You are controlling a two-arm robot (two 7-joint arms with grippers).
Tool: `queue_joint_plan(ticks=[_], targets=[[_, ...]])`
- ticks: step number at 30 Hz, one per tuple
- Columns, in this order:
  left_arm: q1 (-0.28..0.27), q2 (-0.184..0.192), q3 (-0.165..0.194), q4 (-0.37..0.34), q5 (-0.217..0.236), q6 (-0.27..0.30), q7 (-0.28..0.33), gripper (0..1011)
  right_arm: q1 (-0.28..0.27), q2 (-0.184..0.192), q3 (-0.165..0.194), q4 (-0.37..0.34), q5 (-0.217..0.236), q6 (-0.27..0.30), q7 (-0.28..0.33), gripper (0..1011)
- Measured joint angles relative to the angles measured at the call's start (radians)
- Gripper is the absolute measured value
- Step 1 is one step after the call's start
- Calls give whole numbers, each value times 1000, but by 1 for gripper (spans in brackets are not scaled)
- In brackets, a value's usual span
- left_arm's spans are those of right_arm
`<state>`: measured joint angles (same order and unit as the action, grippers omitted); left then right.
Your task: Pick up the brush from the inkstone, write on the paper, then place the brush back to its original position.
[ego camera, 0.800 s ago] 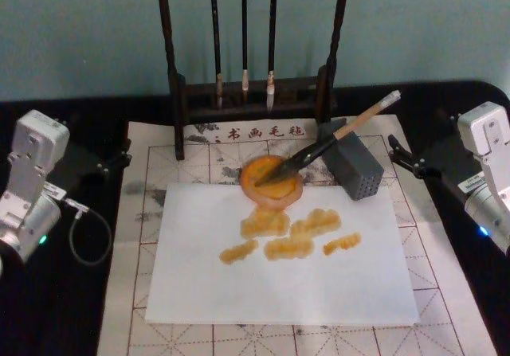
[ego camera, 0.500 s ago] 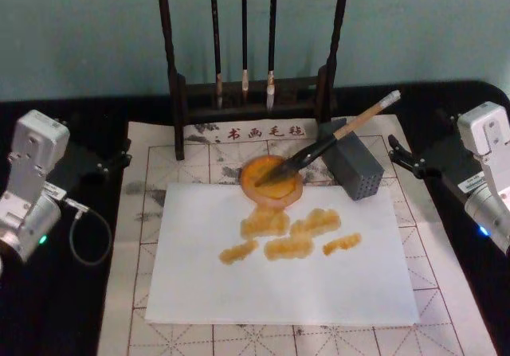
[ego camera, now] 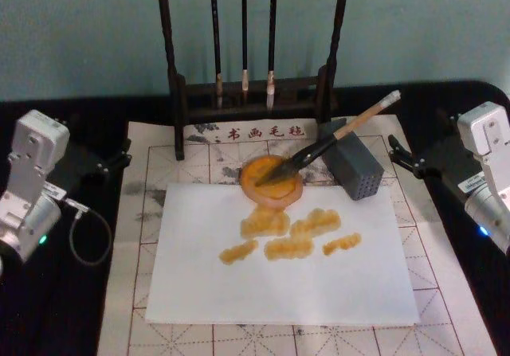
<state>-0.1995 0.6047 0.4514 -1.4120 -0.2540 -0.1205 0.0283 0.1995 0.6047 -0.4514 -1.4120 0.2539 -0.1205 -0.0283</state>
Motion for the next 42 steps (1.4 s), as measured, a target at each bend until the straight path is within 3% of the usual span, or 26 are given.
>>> queue_joint_plan(ticks=[42], targets=[[0,0,0,0,0,0,0,1001,0,0,0,0,0,0,0,1002]])
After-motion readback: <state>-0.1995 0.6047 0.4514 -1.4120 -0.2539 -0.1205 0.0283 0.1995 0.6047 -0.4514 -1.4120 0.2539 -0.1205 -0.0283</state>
